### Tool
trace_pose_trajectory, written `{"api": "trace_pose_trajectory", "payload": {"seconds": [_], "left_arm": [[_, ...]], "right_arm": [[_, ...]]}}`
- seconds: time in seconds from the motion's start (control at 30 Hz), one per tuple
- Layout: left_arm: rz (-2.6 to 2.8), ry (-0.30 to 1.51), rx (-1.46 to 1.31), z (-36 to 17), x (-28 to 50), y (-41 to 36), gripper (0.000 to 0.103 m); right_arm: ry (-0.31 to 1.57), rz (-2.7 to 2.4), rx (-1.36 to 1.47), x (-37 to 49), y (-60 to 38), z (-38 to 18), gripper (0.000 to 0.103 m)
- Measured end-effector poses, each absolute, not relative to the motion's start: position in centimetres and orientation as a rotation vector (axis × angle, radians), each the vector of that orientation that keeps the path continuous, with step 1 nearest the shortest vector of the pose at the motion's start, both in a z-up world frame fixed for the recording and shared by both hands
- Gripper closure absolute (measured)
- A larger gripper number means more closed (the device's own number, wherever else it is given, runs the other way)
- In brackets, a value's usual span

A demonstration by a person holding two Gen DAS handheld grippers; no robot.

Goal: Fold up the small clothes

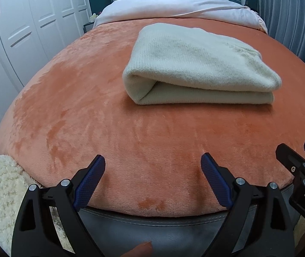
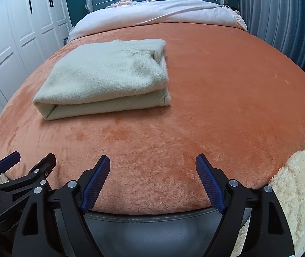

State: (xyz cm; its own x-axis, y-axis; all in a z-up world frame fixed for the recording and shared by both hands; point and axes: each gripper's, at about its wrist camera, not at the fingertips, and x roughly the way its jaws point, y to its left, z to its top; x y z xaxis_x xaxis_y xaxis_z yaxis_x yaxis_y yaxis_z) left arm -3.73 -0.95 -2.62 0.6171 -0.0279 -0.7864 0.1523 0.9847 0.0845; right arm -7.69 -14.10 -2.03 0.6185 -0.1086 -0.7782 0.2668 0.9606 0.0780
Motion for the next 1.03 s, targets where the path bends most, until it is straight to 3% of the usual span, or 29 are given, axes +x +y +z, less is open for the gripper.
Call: {"api": "trace_pose_trajectory", "payload": {"seconds": [1.03], "left_arm": [[-0.103,0.922,0.171,-3.5,-3.5,-1.7,0.018]], "right_arm": [[0.898,-0.205,0.201,-7.2,-12.5,-2.6,0.023]]}}
